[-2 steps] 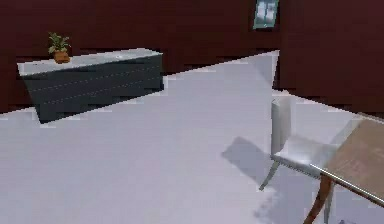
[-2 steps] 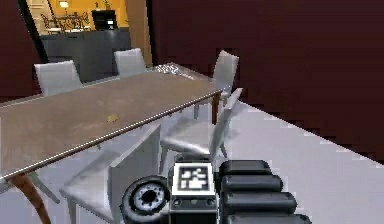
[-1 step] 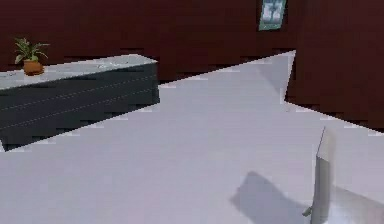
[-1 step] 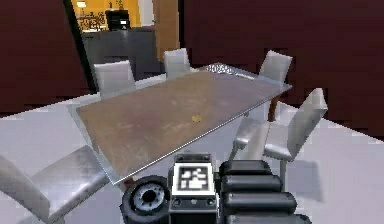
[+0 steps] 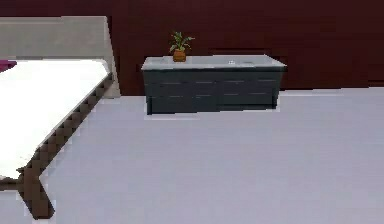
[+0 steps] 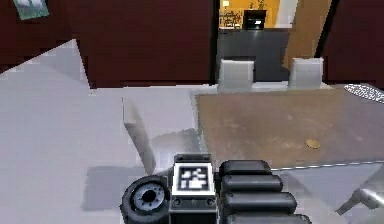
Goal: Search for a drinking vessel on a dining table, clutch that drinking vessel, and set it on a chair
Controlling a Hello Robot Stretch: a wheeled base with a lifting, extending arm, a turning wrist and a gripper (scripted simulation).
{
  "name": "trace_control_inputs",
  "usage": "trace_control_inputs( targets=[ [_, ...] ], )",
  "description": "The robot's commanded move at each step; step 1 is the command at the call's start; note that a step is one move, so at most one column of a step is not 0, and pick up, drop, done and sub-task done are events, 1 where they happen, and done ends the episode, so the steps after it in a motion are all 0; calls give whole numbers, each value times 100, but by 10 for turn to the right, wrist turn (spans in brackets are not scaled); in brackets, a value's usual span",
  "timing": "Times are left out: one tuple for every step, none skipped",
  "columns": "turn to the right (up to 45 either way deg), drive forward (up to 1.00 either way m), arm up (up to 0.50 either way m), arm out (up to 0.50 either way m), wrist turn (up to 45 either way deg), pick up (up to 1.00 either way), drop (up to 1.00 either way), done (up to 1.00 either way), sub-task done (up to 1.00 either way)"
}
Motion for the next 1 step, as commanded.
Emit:
trace_control_inputs(
  targets=[
    [300, 0, 0, 0, 0, 0, 0, 0, 0]
  ],
)
